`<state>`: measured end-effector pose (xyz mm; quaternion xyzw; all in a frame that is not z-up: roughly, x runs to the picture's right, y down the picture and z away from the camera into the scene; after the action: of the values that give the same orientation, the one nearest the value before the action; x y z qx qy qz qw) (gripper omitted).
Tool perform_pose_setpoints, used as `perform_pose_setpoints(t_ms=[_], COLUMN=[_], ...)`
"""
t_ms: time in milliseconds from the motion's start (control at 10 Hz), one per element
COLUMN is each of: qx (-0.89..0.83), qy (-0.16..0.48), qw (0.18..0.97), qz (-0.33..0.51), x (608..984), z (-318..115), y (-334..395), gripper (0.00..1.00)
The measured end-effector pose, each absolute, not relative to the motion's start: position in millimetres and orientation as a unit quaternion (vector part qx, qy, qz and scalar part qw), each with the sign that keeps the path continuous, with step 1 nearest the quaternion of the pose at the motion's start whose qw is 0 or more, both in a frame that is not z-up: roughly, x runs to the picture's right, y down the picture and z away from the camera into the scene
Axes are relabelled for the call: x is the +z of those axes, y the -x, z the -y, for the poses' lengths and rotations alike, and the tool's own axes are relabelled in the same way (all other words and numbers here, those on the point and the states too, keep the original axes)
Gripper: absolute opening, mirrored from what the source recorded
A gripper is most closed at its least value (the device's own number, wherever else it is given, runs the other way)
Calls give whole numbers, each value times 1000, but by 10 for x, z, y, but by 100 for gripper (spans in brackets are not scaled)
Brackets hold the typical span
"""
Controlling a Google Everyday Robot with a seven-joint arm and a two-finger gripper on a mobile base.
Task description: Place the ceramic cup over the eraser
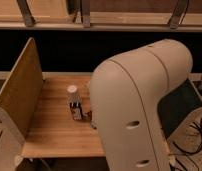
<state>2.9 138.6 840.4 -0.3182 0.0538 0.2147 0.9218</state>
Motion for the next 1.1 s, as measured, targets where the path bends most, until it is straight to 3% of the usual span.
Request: perform_pose_setpoints(t_ms=[900, 1100], qx=[214, 199], qy=[318, 294], qw=[922, 933], qz=[-54, -59], x=[8406, 8343], z=[-1381, -1101], y=[-28, -41], gripper=[71, 71])
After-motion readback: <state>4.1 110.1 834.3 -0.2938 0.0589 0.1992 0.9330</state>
